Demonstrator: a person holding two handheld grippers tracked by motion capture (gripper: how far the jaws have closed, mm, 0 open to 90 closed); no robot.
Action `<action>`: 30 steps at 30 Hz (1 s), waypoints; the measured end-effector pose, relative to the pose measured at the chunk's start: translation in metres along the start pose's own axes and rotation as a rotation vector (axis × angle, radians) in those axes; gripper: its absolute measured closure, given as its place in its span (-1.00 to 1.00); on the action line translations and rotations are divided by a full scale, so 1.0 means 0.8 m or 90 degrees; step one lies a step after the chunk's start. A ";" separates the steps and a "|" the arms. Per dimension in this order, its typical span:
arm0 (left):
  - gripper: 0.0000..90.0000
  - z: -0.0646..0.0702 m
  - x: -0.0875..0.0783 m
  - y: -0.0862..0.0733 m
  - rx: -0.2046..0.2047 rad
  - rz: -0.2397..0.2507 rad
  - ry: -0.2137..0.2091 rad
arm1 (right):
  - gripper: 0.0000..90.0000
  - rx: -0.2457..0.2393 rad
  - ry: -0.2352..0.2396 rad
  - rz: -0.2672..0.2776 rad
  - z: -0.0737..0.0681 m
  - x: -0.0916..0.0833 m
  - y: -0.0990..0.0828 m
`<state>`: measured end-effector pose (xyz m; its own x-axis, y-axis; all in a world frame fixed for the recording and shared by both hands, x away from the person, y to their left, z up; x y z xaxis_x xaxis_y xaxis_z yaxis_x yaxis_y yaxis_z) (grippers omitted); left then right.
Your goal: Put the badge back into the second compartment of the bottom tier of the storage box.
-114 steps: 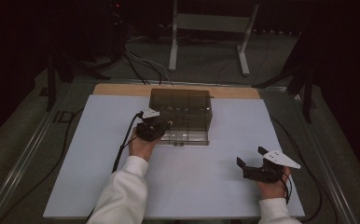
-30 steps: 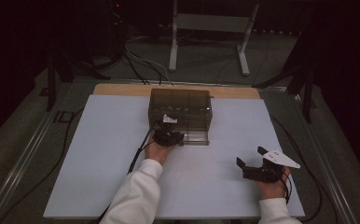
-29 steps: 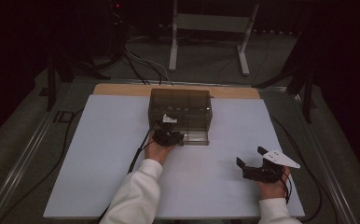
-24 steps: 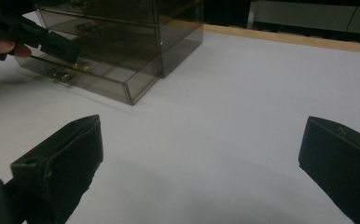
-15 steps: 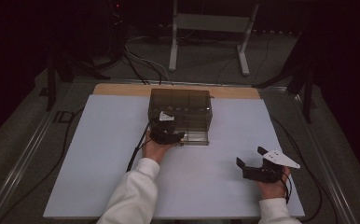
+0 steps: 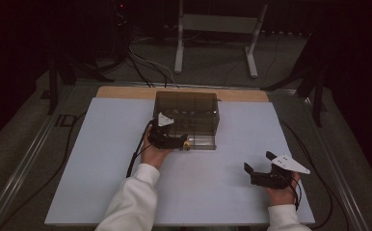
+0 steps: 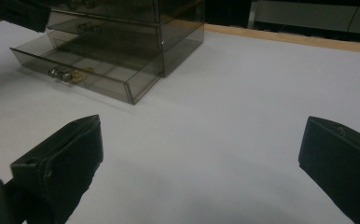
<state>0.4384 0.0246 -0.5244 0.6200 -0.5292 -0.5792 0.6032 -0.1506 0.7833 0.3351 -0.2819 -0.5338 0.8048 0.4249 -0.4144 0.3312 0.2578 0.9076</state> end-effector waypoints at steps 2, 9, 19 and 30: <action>-0.71 -0.003 -0.005 0.002 -0.004 0.006 -0.001 | -1.00 0.001 0.000 0.000 0.000 0.000 0.000; -0.99 -0.015 -0.023 0.003 0.004 0.005 0.002 | -1.00 -0.002 0.002 -0.001 -0.001 -0.001 0.000; -1.00 -0.025 -0.047 0.000 0.027 0.022 0.012 | -1.00 0.000 0.003 0.001 -0.003 -0.002 0.000; -0.99 -0.038 -0.083 -0.001 0.045 0.062 0.013 | -1.00 -0.005 0.009 0.000 -0.006 -0.003 0.000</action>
<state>0.4121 0.0855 -0.4935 0.6841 -0.5278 -0.5034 0.5035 -0.1576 0.8495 0.3306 -0.2784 -0.5333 0.7977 0.4375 -0.4150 0.3273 0.2638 0.9073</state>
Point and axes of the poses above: each handheld gripper's, and its own axes: x roughly forward along the jaws, y roughly out of its top, z roughly to its right, the point moved 8 cm from there along x, roughly forward along the jaws, and after that the axes turned 7 degrees about -x, right-handed, at the moved point
